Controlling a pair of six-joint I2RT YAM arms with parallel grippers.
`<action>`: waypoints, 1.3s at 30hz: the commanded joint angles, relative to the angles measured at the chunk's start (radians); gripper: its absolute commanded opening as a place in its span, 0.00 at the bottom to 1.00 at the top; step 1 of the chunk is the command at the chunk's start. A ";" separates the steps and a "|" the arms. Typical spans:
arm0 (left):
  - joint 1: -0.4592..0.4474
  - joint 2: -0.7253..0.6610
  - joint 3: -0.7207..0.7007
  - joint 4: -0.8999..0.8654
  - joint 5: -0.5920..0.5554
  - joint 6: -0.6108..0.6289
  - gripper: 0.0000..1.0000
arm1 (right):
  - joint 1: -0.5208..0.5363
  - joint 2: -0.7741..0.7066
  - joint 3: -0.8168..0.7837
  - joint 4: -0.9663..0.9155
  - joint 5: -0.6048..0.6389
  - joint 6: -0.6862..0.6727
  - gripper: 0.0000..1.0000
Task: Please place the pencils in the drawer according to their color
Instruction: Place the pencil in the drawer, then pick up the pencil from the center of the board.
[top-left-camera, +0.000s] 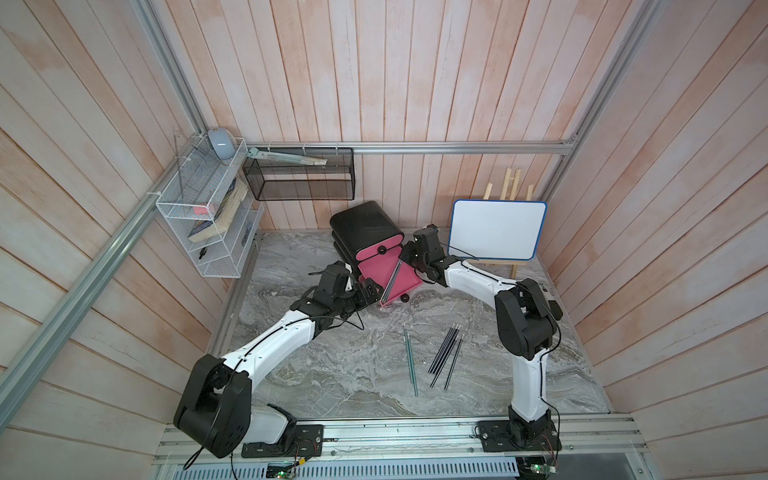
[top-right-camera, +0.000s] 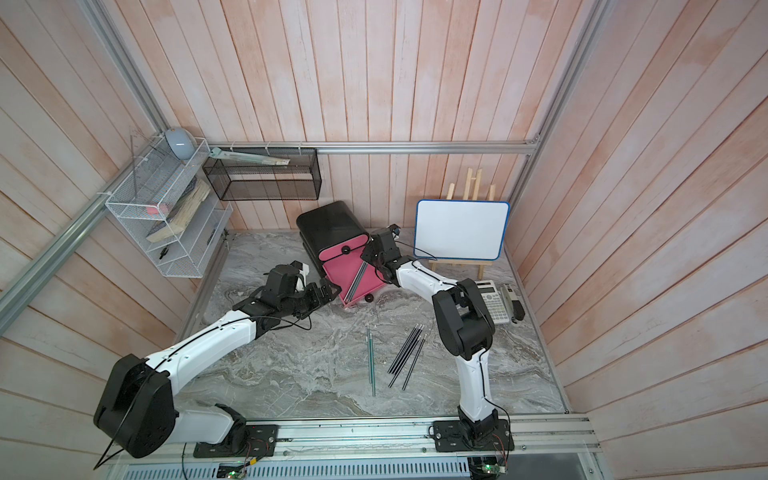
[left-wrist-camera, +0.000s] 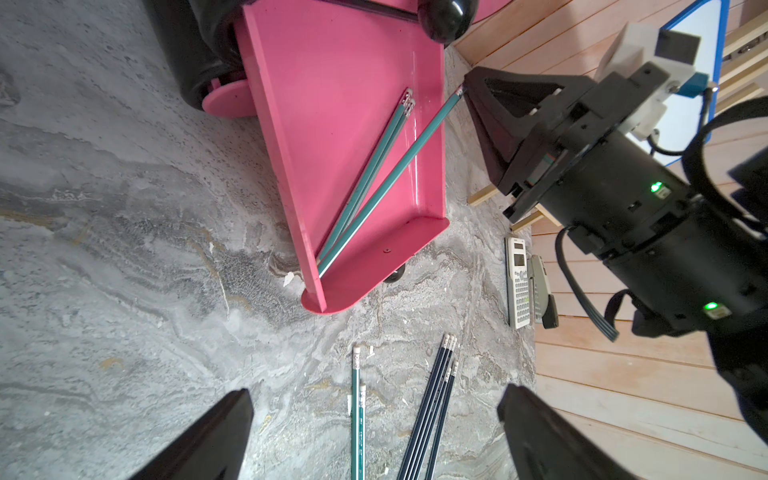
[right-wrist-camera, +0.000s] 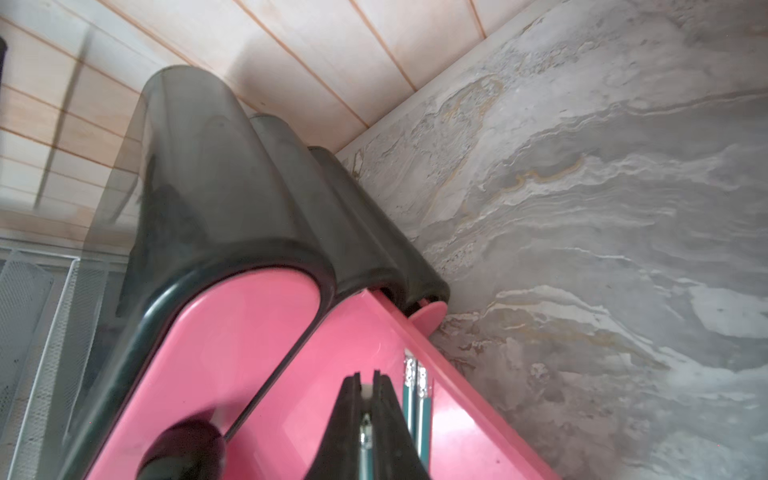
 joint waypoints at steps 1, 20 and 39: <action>0.007 0.008 0.039 -0.019 -0.005 -0.025 1.00 | 0.011 -0.015 -0.004 -0.013 -0.027 -0.039 0.23; 0.067 -0.070 0.349 -0.420 -0.061 -0.356 1.00 | 0.067 -0.466 -0.402 -0.168 -0.075 -0.207 0.39; 0.084 -0.028 0.668 -0.420 0.087 -0.629 0.99 | 0.100 -0.507 -0.399 -0.479 -0.011 -0.124 0.39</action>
